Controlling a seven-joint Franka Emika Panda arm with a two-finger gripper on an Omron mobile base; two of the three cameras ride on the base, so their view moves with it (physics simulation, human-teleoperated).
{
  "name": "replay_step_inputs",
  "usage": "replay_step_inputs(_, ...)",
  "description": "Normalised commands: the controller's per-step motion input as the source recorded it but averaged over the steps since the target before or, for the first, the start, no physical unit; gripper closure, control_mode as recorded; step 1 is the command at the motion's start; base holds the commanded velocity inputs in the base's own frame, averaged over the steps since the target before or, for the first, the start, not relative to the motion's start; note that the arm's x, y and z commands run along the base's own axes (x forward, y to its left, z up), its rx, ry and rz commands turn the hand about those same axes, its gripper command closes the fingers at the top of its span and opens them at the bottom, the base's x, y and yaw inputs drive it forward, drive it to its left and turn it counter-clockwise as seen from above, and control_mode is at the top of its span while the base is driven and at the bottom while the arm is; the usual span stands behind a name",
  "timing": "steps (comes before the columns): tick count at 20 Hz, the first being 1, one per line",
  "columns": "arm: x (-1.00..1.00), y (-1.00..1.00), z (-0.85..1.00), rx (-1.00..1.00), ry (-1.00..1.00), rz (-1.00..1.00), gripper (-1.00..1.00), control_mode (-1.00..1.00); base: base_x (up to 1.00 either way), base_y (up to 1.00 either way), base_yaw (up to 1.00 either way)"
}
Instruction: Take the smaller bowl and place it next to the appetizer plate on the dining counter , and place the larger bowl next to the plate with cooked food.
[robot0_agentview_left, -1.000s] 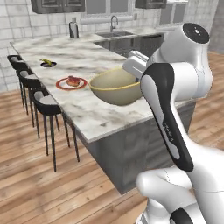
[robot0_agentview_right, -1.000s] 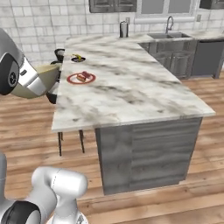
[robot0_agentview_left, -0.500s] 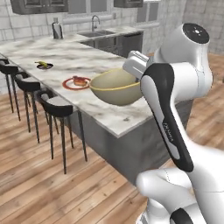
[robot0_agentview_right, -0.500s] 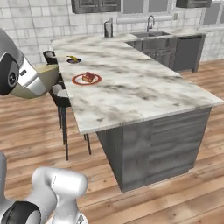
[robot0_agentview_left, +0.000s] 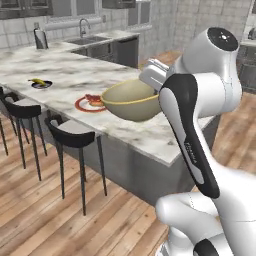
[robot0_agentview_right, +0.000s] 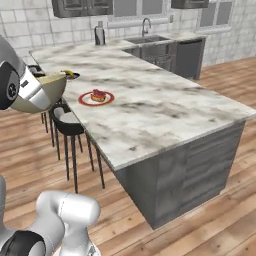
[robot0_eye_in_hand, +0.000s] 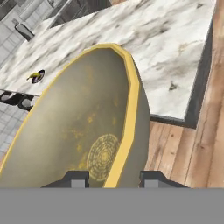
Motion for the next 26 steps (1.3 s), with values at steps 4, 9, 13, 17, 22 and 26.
replay_step_inputs(4,0.0,0.0,0.0,0.0,0.0,0.0,1.0,1.0,0.43,0.83,-0.39)
replay_step_inputs(9,0.0,0.0,0.0,0.0,0.0,0.0,1.0,1.0,0.4,0.86,-0.38)
replay_step_inputs(13,0.0,0.0,0.0,0.0,0.0,0.0,1.0,1.0,0.38,0.84,-0.39)
replay_step_inputs(17,0.0,0.0,0.0,0.0,0.0,0.0,1.0,1.0,0.32,0.83,-0.39)
replay_step_inputs(22,0.0,0.0,0.0,0.0,0.0,0.0,1.0,1.0,0.29,0.84,-0.39)
replay_step_inputs(26,0.0,0.0,0.0,0.0,0.0,0.0,1.0,1.0,0.25,0.8,-0.39)
